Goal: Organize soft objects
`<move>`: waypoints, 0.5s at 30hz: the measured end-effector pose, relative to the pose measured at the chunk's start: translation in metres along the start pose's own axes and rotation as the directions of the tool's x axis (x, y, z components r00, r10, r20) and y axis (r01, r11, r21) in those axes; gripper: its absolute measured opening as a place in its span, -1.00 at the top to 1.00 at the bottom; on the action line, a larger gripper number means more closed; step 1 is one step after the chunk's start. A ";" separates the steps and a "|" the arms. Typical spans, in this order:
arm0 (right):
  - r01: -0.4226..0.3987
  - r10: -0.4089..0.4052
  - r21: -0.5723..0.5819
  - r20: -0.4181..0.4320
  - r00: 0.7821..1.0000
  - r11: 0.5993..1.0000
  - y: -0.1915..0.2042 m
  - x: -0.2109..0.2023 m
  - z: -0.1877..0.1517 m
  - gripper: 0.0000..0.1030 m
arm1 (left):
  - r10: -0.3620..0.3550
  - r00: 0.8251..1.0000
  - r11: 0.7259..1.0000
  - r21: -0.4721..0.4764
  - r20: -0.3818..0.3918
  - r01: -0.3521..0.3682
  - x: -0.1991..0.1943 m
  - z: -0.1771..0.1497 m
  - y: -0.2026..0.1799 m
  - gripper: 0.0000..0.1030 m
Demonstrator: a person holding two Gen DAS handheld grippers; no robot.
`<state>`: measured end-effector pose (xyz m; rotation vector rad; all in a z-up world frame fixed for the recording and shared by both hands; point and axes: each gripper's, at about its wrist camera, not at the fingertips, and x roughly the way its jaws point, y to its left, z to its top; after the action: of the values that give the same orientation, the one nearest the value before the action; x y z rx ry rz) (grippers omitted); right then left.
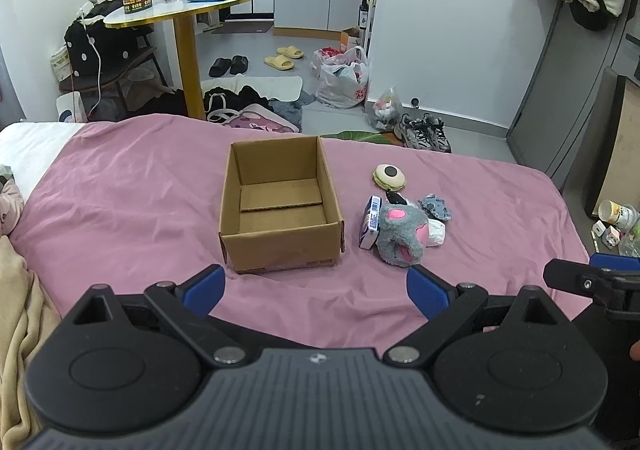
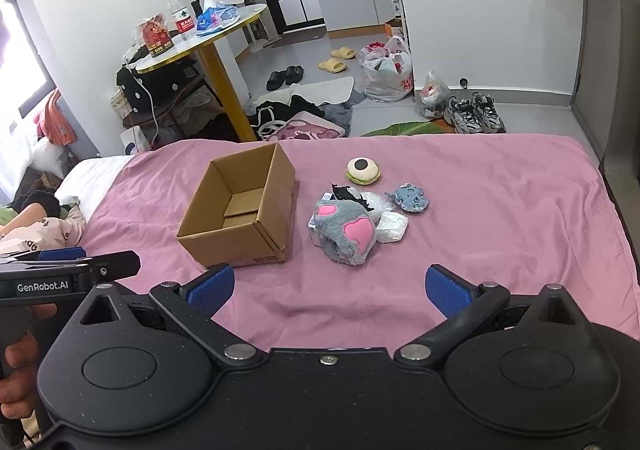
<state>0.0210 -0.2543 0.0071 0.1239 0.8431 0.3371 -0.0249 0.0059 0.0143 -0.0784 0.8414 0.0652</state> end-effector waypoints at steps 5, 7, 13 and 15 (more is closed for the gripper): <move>0.000 0.000 0.004 -0.002 1.000 1.000 -0.001 0.000 -0.001 -1.00 | -0.010 1.000 1.000 -0.006 0.007 0.010 -0.001 -0.003 0.001 -0.88; 0.000 0.000 0.005 0.000 1.000 1.000 -0.001 -0.001 -0.002 -1.00 | -0.007 1.000 1.000 -0.007 0.010 0.007 -0.002 -0.004 0.000 -0.88; 0.000 0.000 0.006 0.003 1.000 1.000 -0.003 -0.001 -0.002 -1.00 | -0.013 1.000 1.000 -0.011 0.007 0.013 -0.003 -0.005 0.001 -0.88; -0.001 0.001 0.007 0.004 1.000 1.000 -0.003 -0.001 -0.002 -1.00 | -0.014 1.000 1.000 -0.014 0.009 0.014 -0.004 -0.005 0.001 -0.88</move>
<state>0.0196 -0.2576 0.0059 0.1314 0.8405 0.3346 -0.0314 0.0063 0.0140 -0.0966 0.8318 0.0583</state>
